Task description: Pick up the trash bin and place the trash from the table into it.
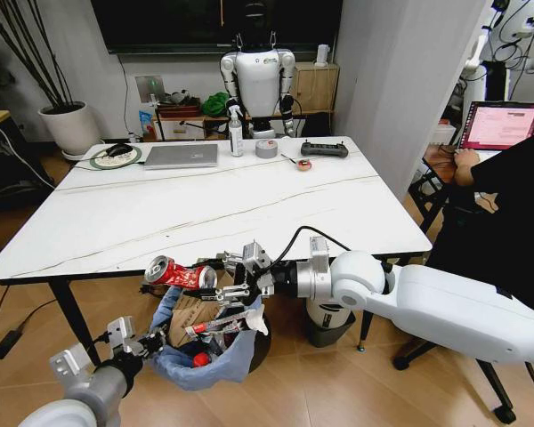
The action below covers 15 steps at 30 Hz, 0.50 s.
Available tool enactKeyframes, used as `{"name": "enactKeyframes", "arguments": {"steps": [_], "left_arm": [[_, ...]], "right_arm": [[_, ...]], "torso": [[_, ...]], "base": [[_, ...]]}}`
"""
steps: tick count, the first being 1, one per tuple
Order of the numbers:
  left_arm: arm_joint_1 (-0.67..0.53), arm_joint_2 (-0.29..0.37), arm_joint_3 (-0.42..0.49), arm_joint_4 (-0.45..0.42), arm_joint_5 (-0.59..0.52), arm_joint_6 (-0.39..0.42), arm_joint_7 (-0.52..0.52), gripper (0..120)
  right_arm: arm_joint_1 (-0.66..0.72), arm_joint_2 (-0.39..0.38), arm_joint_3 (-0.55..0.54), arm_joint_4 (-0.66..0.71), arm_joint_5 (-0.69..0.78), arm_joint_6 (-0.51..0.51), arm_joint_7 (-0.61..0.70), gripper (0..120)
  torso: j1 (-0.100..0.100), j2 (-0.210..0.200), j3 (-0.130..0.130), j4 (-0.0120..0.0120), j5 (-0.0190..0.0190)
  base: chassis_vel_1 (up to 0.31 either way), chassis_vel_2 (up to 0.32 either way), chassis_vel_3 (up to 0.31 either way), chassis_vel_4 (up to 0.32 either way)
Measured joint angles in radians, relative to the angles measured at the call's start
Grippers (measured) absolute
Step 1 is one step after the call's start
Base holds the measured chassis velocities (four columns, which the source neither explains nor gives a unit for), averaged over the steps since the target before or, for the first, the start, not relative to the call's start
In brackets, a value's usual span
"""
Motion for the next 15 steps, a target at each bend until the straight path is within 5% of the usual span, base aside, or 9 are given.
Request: {"name": "enactKeyframes", "arguments": {"steps": [15], "left_arm": [[-0.007, -0.001, 0.007, 0.012, 0.000, 0.000, -0.001, 0]], "right_arm": [[0.024, -0.005, 0.009, -0.002, -0.113, -0.082, -0.075, 50]], "torso": [[0.000, 0.000, 0.000, 0.0000, 0.0000]], "base": [[0.000, 0.000, 0.000, 0.000]]}}
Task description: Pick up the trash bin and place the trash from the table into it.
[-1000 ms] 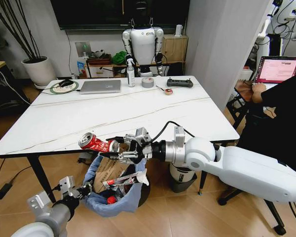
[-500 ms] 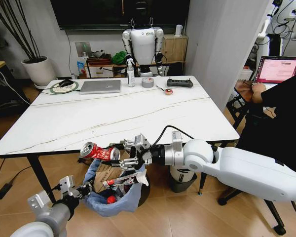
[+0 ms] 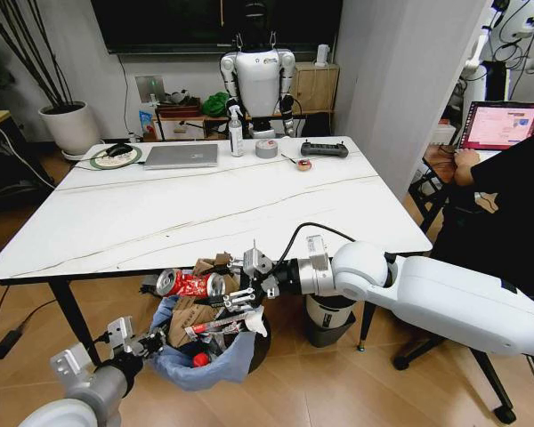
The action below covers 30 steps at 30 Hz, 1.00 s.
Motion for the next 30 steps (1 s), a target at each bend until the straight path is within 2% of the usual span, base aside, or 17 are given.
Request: {"name": "enactKeyframes", "arguments": {"steps": [16, 18, 19, 20, 23, 30], "left_arm": [[-0.005, 0.001, 0.002, 0.002, -0.001, 0.000, -0.002, 0], [-0.005, -0.001, 0.005, 0.002, -0.001, 0.000, -0.002, 0], [-0.005, -0.002, 0.006, 0.003, -0.001, 0.000, -0.002, 0], [-0.005, -0.003, 0.008, 0.004, -0.001, 0.000, -0.002, 0], [-0.004, -0.003, 0.007, 0.004, -0.001, 0.000, -0.002, 0], [-0.002, -0.003, 0.006, 0.004, -0.001, 0.000, -0.002, 0]], "right_arm": [[0.010, 0.005, 0.002, -0.010, -0.019, -0.003, -0.028, 50], [0.009, 0.005, 0.003, -0.010, -0.019, -0.003, -0.030, 54], [0.009, 0.005, 0.003, -0.010, -0.018, -0.003, -0.031, 59], [0.009, 0.004, 0.004, -0.011, -0.017, -0.002, -0.034, 71], [0.008, 0.006, 0.004, -0.013, -0.015, -0.001, -0.035, 84], [0.009, 0.011, 0.004, -0.014, -0.011, 0.000, -0.034, 100]], "torso": [[0.000, 0.000, 0.000, -0.0001, 0.0000], [0.000, 0.000, 0.000, -0.0001, 0.0000], [0.000, 0.000, 0.000, -0.0001, 0.0000], [0.000, 0.000, 0.000, -0.0001, -0.0001], [0.000, 0.000, 0.000, -0.0001, 0.0000], [0.000, 0.000, 0.000, -0.0001, 0.0000]], "base": [[0.000, 0.000, 0.000, 0.000], [0.000, 0.000, 0.000, 0.000], [0.000, 0.000, 0.000, 0.000], [0.000, 0.000, 0.000, 0.000], [0.000, 0.000, 0.000, 0.000], [0.000, 0.000, 0.000, 0.000]]}}
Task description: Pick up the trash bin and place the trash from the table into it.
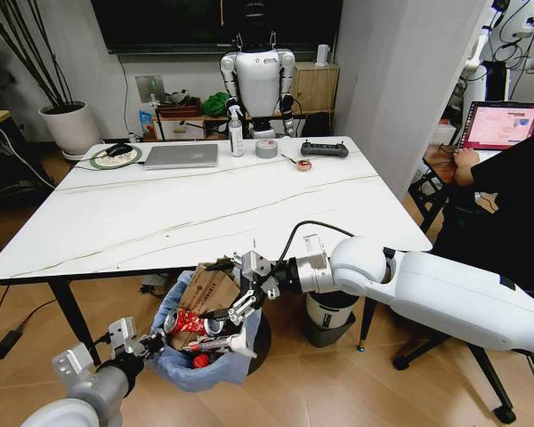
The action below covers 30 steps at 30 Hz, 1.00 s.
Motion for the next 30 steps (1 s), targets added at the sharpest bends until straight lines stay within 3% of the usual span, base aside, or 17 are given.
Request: {"name": "enactKeyframes", "arguments": {"steps": [11, 16, 24, 30], "left_arm": [[0.000, -0.005, 0.001, 0.002, 0.002, 0.000, 0.001, 0], [0.013, -0.011, 0.001, 0.002, 0.012, 0.000, 0.003, 0], [0.051, -0.025, -0.015, -0.014, 0.042, 0.000, 0.010, 0], [0.053, -0.026, -0.018, -0.019, 0.051, -0.001, 0.011, 0]], "right_arm": [[-0.004, 0.000, 0.015, -0.006, 0.012, 0.001, 0.009, 100], [-0.037, -0.010, 0.133, -0.044, 0.092, -0.001, 0.106, 100], [-0.134, -0.112, 0.346, -0.061, 0.244, 0.061, 0.349, 100], [-0.276, -0.199, 0.504, -0.044, 0.245, 0.076, 0.377, 100]], "torso": [[0.000, 0.000, 0.000, 0.0000, 0.0000], [0.000, 0.000, 0.000, 0.0003, 0.0001], [0.000, 0.000, 0.000, 0.0002, 0.0006], [0.000, 0.000, 0.000, 0.0000, 0.0002]], "base": [[0.000, 0.000, 0.000, 0.000], [0.000, 0.000, 0.000, 0.000], [0.000, 0.000, 0.000, 0.000], [0.000, 0.000, 0.000, 0.000]]}}
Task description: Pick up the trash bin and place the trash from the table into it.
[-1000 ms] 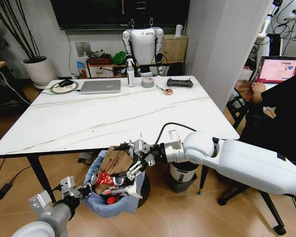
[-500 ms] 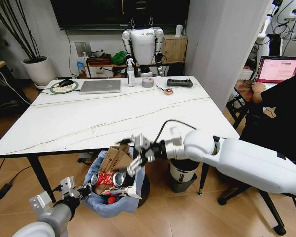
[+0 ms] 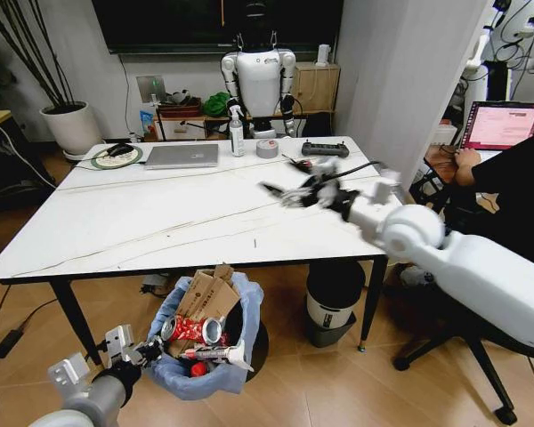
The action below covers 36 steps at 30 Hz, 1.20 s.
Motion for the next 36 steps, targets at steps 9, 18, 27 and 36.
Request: {"name": "enactKeyframes", "arguments": {"steps": [9, 18, 27, 36], "left_arm": [[0.020, -0.010, -0.002, -0.014, 0.032, -0.007, 0.006, 0], [0.036, -0.005, -0.004, -0.021, 0.054, -0.009, 0.012, 0], [0.065, -0.002, -0.009, -0.034, 0.084, -0.017, 0.020, 0], [0.091, 0.006, -0.015, -0.042, 0.112, -0.029, 0.034, 0]], "right_arm": [[-0.644, -0.046, 0.654, 0.054, -0.124, 0.059, 0.018, 100], [-1.181, 0.134, 1.118, 0.063, -0.251, 0.137, -0.093, 100], [-1.398, 0.287, 1.271, 0.051, -0.339, 0.223, -0.181, 100], [-1.430, 0.324, 1.293, 0.047, -0.358, 0.242, -0.205, 100]], "torso": [[0.000, 0.000, 0.000, -0.0001, 0.0012], [0.000, 0.000, 0.000, 0.0000, -0.0005], [0.000, 0.000, 0.000, -0.0001, -0.0003], [0.000, 0.000, 0.000, 0.0002, -0.0004]], "base": [[0.000, 0.000, 0.000, 0.000], [0.000, 0.000, 0.000, 0.000], [0.000, 0.000, 0.000, 0.000], [0.000, 0.000, 0.000, 0.000]]}}
